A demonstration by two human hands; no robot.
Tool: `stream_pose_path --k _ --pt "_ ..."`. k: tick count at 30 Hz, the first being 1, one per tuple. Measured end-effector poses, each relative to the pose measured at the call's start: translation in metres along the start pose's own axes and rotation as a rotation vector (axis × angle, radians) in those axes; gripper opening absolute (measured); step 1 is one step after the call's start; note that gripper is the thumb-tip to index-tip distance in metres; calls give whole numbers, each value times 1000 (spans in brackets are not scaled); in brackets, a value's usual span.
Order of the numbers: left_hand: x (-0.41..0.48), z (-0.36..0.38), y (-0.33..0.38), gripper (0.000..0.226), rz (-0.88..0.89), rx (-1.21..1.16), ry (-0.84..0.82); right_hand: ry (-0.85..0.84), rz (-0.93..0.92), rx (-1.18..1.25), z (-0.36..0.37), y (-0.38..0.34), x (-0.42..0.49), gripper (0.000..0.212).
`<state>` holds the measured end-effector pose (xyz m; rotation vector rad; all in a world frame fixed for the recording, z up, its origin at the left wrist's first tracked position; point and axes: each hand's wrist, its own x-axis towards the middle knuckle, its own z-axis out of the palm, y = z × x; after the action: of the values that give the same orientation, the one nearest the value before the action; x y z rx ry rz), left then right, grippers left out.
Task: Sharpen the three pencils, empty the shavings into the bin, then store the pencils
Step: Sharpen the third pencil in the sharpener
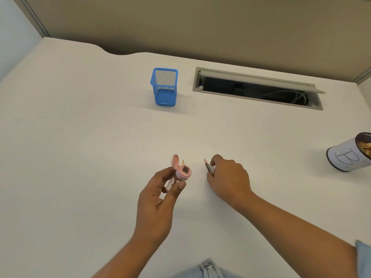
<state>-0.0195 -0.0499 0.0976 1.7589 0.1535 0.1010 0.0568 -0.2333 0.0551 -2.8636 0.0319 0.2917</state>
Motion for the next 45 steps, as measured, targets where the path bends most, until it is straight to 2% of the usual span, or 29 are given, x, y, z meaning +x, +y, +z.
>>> stream_pose_path --k 4,8,12,16,22,26,28,31,37,45 --pt "3 2 0 32 14 12 -17 63 -11 42 -1 -1 0 28" --pt "3 2 -2 35 16 7 7 136 -14 164 -6 -11 -4 17" --pt "1 -2 -2 34 35 -4 33 51 -38 252 3 -35 -7 18" --pt "-4 -13 -1 33 46 -24 62 -55 -20 212 18 -55 -4 31" --pt "-15 -33 1 27 38 -7 101 -61 15 205 14 -60 -6 18" --pt "-22 -37 8 27 42 -37 92 -29 46 484 -25 -55 -24 9" --pt "-26 -38 14 28 58 -37 77 -1 -4 652 -53 -50 -42 14" --pt "-29 -37 25 28 88 -51 30 31 -98 762 -94 -40 -76 17" --pt "-38 -32 47 28 164 -4 -71 60 -163 746 -135 -19 -135 18" --pt "-49 -23 61 31 210 36 -167 173 -210 599 -138 -15 -167 26"
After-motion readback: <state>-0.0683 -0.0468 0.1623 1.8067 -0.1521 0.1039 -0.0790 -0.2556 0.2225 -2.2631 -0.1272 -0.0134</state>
